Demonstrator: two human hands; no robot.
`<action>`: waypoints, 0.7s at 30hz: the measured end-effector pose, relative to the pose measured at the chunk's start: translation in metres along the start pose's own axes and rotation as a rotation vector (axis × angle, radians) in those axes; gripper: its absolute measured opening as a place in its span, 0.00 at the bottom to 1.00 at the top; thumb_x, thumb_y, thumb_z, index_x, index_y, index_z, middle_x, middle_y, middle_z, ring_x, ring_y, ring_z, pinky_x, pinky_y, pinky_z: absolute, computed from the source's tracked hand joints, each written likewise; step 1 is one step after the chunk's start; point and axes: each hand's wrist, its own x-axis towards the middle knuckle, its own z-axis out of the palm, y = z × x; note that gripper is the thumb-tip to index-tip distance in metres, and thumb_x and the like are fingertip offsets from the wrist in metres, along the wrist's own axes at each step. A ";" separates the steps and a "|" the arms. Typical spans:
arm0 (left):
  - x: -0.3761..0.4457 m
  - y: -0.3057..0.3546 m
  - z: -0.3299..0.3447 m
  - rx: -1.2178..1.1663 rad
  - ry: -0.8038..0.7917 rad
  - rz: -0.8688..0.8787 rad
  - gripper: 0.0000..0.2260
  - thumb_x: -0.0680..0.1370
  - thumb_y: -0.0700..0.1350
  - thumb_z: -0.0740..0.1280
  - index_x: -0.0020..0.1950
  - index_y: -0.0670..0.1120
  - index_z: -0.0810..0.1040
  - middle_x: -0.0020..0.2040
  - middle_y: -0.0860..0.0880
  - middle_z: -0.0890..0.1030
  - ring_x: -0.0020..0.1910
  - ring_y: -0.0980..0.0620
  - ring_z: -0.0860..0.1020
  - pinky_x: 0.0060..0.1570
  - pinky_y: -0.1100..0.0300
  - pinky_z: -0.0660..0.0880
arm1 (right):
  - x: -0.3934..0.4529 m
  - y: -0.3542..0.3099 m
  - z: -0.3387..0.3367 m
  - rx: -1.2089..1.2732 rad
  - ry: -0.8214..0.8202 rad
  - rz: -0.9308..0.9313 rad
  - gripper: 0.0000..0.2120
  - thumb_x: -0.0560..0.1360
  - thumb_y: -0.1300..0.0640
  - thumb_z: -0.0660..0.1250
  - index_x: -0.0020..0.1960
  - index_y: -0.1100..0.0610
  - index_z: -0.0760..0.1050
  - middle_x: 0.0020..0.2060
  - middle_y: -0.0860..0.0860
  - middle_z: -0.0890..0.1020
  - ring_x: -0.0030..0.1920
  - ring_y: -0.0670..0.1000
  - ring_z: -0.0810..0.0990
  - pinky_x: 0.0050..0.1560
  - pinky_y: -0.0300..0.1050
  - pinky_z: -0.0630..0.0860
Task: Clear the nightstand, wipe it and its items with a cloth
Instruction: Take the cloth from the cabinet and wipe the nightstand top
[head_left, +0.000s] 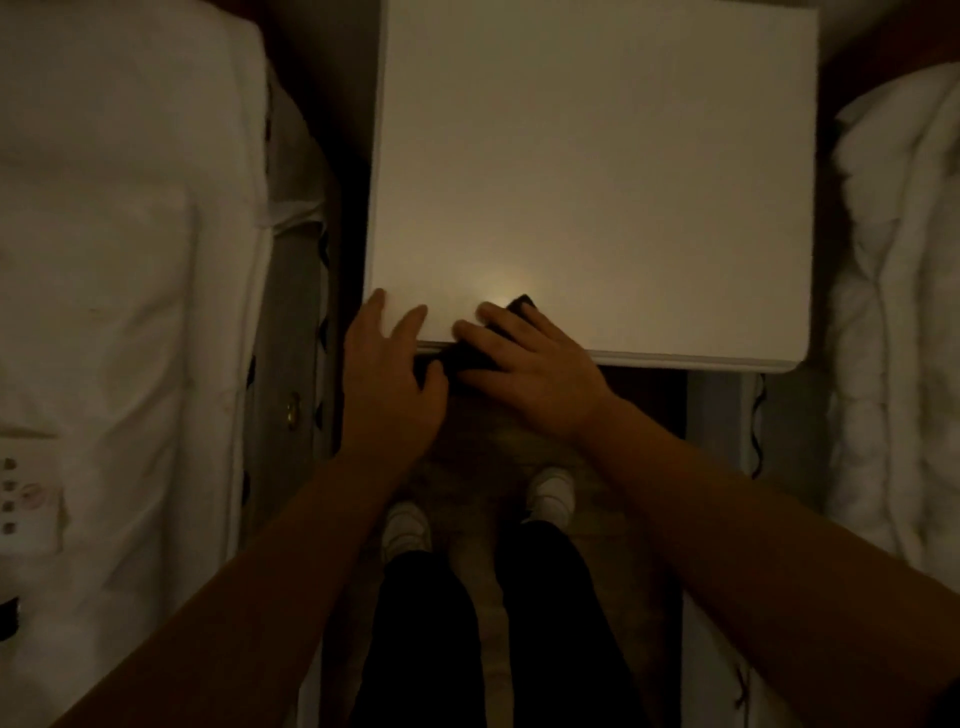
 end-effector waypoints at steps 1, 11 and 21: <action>-0.002 0.011 0.008 0.064 -0.028 0.054 0.24 0.76 0.44 0.67 0.72 0.46 0.69 0.77 0.39 0.59 0.75 0.38 0.55 0.72 0.46 0.51 | -0.017 0.012 -0.006 0.003 -0.024 0.013 0.15 0.73 0.57 0.72 0.59 0.52 0.80 0.67 0.57 0.74 0.68 0.63 0.71 0.67 0.63 0.66; 0.003 0.112 0.079 0.287 -0.373 0.367 0.22 0.77 0.53 0.63 0.71 0.53 0.68 0.78 0.42 0.53 0.76 0.37 0.47 0.68 0.37 0.53 | -0.134 0.075 -0.050 0.167 -0.089 0.372 0.21 0.65 0.63 0.78 0.57 0.55 0.82 0.66 0.63 0.74 0.66 0.69 0.70 0.63 0.72 0.65; -0.010 0.167 0.066 -0.052 -0.642 0.425 0.21 0.80 0.49 0.63 0.72 0.46 0.68 0.70 0.46 0.72 0.68 0.48 0.68 0.65 0.63 0.59 | -0.203 0.063 -0.086 0.594 0.242 1.415 0.21 0.71 0.68 0.65 0.62 0.55 0.77 0.61 0.58 0.74 0.56 0.62 0.77 0.55 0.65 0.76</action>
